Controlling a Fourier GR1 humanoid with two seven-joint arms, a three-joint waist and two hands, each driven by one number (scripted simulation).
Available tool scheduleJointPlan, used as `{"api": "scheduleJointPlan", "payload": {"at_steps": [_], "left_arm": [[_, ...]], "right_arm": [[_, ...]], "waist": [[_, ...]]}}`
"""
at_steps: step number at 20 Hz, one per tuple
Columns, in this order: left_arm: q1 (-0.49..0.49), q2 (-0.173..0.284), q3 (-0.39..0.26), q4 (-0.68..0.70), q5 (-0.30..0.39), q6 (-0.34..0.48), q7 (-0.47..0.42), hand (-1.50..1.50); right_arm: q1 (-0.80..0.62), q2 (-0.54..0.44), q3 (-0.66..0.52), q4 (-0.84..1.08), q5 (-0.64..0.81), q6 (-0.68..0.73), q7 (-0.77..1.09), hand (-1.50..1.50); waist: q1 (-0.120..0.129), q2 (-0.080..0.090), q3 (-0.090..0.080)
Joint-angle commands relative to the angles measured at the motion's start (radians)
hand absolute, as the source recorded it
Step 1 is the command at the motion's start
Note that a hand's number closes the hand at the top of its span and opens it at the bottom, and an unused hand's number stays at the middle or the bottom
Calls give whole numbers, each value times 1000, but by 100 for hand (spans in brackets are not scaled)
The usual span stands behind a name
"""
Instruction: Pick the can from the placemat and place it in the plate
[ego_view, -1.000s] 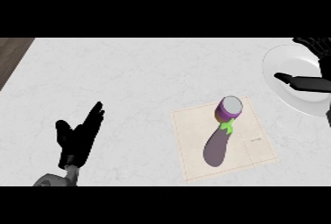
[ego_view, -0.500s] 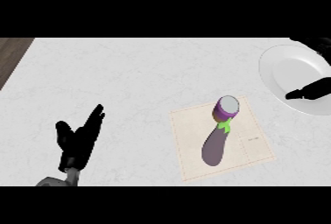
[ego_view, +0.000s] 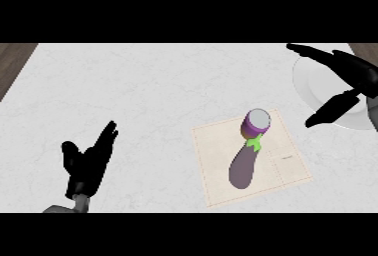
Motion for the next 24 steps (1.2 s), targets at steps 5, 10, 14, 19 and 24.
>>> {"api": "scheduleJointPlan", "payload": {"at_steps": [5, 10, 14, 19, 24], "left_arm": [[-17, -43, 16, 4, -23, 0, 54, 0], [19, -57, 6, 13, -46, -27, 28, 0], [49, -31, 63, -7, -31, -87, 12, 0], [26, -38, 73, -66, -44, -75, 121, 0], [-23, -84, 84, 46, -94, -66, 57, 0]], "right_arm": [[81, 65, 25, -128, 140, -22, 116, -150], [64, 160, 68, -64, 209, 3, 162, -150], [106, 209, 22, -142, 201, 57, 232, -150], [201, 260, 37, -270, 261, 45, 284, -150], [180, 272, 57, -134, 414, -19, 203, -150]], "waist": [[-4, 4, -4], [6, 7, -3], [2, 6, -4], [-3, 4, -3], [0, 7, -3]]}}
